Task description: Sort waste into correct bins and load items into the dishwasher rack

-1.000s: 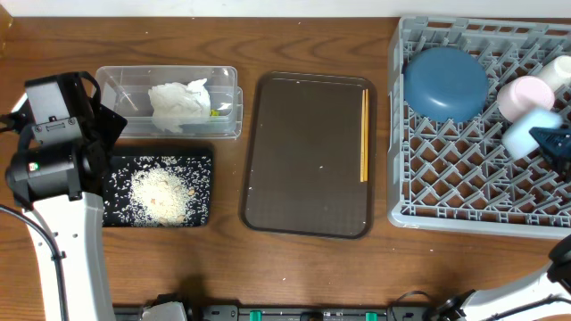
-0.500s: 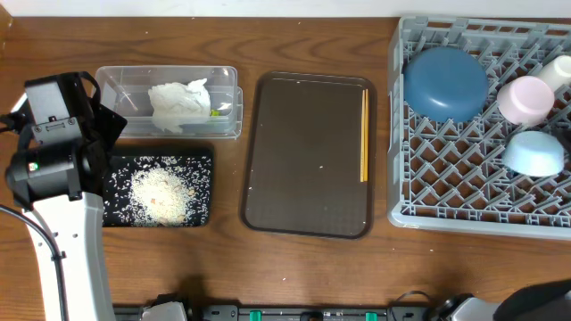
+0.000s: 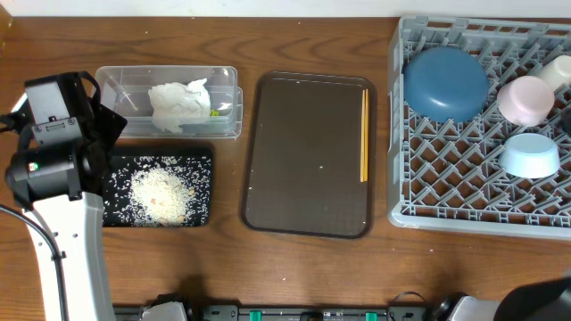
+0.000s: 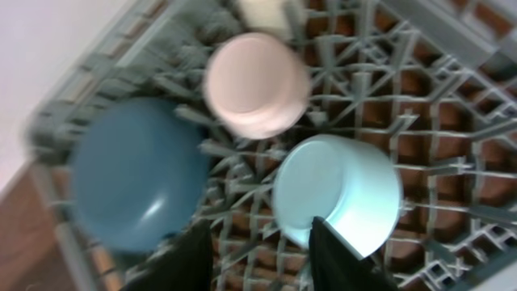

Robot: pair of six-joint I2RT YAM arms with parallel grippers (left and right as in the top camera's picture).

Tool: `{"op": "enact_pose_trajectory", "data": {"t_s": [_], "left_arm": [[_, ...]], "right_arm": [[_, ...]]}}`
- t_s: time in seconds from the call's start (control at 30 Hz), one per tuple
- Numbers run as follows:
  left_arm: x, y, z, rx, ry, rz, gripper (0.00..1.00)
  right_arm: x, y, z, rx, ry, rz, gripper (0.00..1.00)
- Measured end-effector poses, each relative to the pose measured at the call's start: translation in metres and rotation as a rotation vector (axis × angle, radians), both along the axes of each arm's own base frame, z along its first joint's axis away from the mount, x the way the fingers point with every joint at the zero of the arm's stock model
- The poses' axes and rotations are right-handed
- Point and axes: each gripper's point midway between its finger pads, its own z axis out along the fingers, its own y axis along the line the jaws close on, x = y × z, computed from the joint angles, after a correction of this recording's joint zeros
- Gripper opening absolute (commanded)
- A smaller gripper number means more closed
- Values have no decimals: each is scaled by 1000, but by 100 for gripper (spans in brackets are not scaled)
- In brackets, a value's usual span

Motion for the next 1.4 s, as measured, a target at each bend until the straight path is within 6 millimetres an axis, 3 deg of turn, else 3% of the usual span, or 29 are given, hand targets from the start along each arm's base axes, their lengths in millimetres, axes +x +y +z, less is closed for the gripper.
{"op": "enact_pose_trajectory", "data": {"t_s": [0.13, 0.3, 0.4, 0.63, 0.8, 0.9, 1.03, 1.2, 1.4], "left_arm": [[0, 0, 0, 0, 0, 0, 90], [0, 0, 0, 0, 0, 0, 90], [0, 0, 0, 0, 0, 0, 90], [0, 0, 0, 0, 0, 0, 90], [0, 0, 0, 0, 0, 0, 90], [0, 0, 0, 0, 0, 0, 90], [0, 0, 0, 0, 0, 0, 90], [0, 0, 0, 0, 0, 0, 90], [0, 0, 0, 0, 0, 0, 90]], "right_arm": [[12, -5, -40, 18, 101, -39, 1], [10, -5, -98, 87, 261, -64, 1], [1, -3, -118, 114, 339, -74, 1], [-28, -9, -115, 76, 438, -169, 1], [-45, -8, -89, 35, 433, -206, 1], [-46, -9, -71, 4, 386, -221, 1], [-41, -14, -62, -22, 344, -230, 1], [-40, -15, -70, -15, 363, -229, 1], [-28, -22, -100, 2, 402, -225, 1]]}}
